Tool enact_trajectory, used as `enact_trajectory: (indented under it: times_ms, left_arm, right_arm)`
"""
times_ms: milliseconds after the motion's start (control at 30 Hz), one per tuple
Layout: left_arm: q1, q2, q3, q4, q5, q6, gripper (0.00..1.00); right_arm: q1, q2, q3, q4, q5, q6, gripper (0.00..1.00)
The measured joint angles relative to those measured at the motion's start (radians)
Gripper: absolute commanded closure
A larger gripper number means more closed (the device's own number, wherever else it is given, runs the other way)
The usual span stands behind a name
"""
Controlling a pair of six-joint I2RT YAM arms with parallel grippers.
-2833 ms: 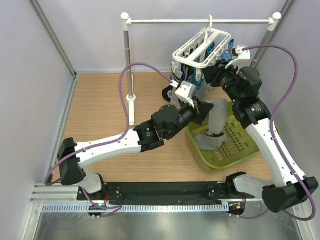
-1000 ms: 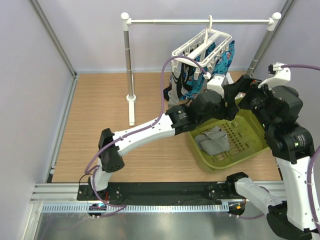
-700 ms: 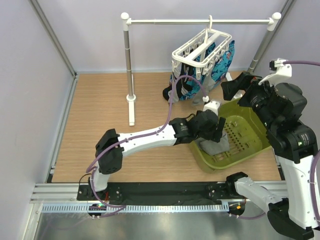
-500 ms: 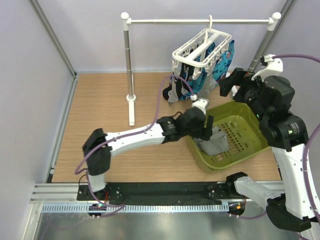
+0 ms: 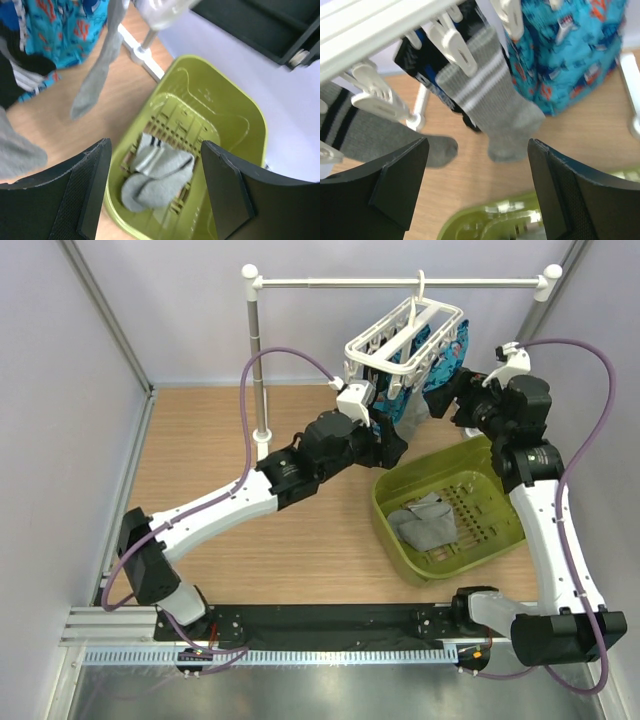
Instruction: Remove the socks clipped to the hanger
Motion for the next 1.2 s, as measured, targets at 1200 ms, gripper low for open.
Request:
enact_trajectory:
  times_ms: [1200]
  left_arm:
    - [0.158,0.309,-0.247,0.748,0.214,0.176,0.37]
  right_arm:
    - [0.003,-0.277,0.123,-0.149,0.174,0.168,0.22]
